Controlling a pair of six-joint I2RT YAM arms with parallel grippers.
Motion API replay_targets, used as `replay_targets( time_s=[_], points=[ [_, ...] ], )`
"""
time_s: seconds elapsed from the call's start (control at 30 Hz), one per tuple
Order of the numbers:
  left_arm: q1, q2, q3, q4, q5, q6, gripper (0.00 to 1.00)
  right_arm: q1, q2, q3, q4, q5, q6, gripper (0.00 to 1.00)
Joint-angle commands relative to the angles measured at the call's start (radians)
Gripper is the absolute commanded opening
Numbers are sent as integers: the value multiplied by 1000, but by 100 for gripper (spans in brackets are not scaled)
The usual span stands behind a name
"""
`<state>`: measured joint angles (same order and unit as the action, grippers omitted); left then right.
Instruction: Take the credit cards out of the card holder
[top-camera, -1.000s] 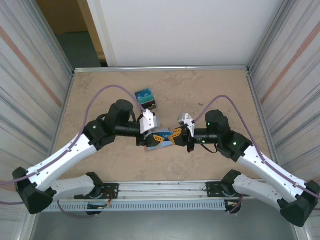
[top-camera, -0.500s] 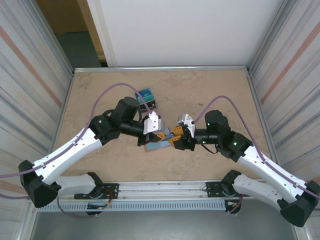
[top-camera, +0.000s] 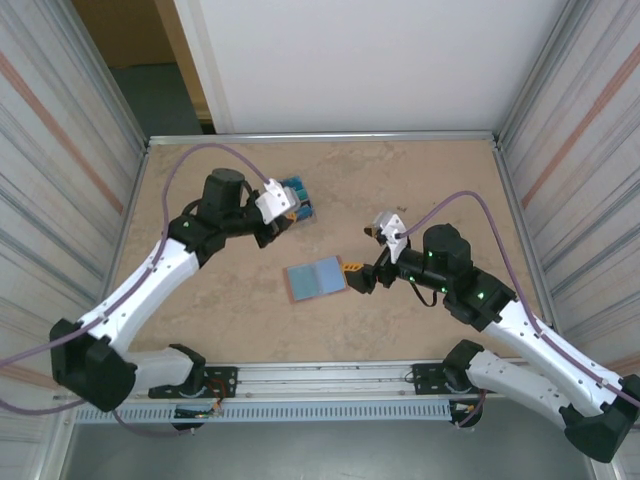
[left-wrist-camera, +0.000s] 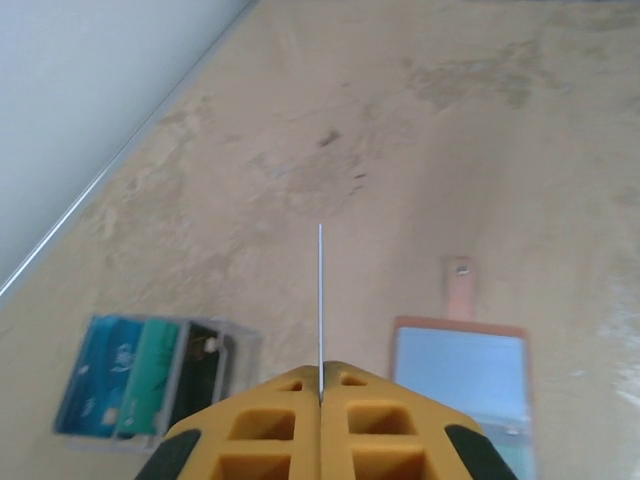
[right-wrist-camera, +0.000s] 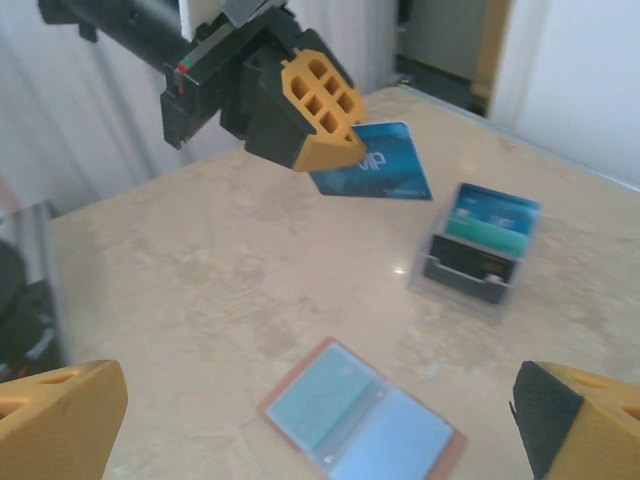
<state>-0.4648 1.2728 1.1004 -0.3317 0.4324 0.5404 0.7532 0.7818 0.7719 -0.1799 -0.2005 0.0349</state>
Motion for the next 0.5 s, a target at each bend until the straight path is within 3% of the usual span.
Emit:
replay_targets(
  time_s=[0.0, 0.17, 0.47],
  points=[
    [53, 96, 80, 69, 11, 46, 0, -4, -9, -3, 29, 195, 60, 99],
    [125, 270, 218, 64, 55, 32, 0, -28, -3, 8, -7, 216, 93, 99],
    [174, 508, 368, 61, 68, 112, 0, -33, -7, 27, -41, 299, 126, 99]
  ],
)
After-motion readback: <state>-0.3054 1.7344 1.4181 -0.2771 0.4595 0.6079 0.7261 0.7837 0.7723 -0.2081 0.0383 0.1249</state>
